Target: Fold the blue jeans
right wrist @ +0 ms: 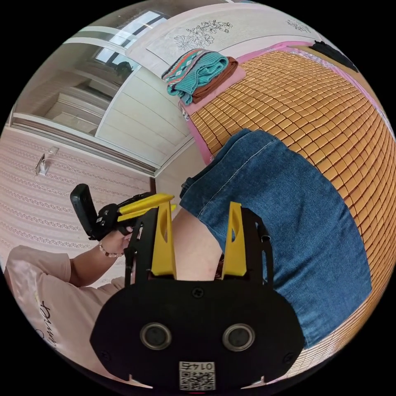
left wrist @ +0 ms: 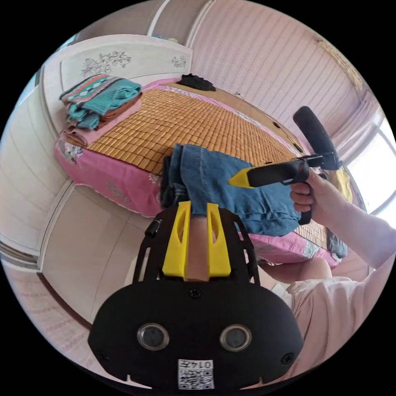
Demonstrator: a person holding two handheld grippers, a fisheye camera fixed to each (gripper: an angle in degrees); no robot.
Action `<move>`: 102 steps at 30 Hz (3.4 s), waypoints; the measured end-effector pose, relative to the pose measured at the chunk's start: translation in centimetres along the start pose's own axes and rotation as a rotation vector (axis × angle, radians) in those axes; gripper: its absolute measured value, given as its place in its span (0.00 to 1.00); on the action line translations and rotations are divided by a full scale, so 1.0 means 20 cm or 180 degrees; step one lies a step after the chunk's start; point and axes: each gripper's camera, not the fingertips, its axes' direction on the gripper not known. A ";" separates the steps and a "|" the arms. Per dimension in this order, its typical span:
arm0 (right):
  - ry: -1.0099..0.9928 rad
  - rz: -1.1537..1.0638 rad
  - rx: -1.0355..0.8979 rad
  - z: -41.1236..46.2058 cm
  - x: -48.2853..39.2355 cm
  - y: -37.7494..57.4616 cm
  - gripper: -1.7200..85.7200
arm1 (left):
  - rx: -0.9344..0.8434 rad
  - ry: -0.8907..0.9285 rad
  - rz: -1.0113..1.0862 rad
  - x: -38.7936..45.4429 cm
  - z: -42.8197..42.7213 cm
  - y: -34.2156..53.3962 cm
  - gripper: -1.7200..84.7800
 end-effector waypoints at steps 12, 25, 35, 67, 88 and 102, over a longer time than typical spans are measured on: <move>0.0165 0.0023 -0.0079 0.02 -0.12 -0.09 0.22 | -0.0301 0.0542 -0.0099 0.05 -0.01 -0.14 0.06; 0.1171 -0.0079 -0.0082 -0.20 -0.36 0.12 0.05 | -0.0246 0.0935 0.0873 0.42 -0.14 -0.22 0.08; 0.1580 0.0701 0.1295 -1.44 -0.38 1.02 0.04 | -0.0410 0.0257 0.0419 0.13 0.12 -0.81 0.15; 0.2131 0.4096 0.1879 -2.23 -0.18 3.47 0.02 | -0.0130 -0.0094 -0.0546 -0.33 -0.22 -0.95 0.02; 0.2367 0.3646 0.1413 -2.78 0.40 2.90 0.19 | -0.0426 -0.0112 0.0286 0.29 0.34 -1.66 0.10; 0.2721 0.3843 0.0922 -2.74 0.67 2.78 0.04 | -0.0909 -0.0694 0.0240 0.42 1.12 -1.99 0.22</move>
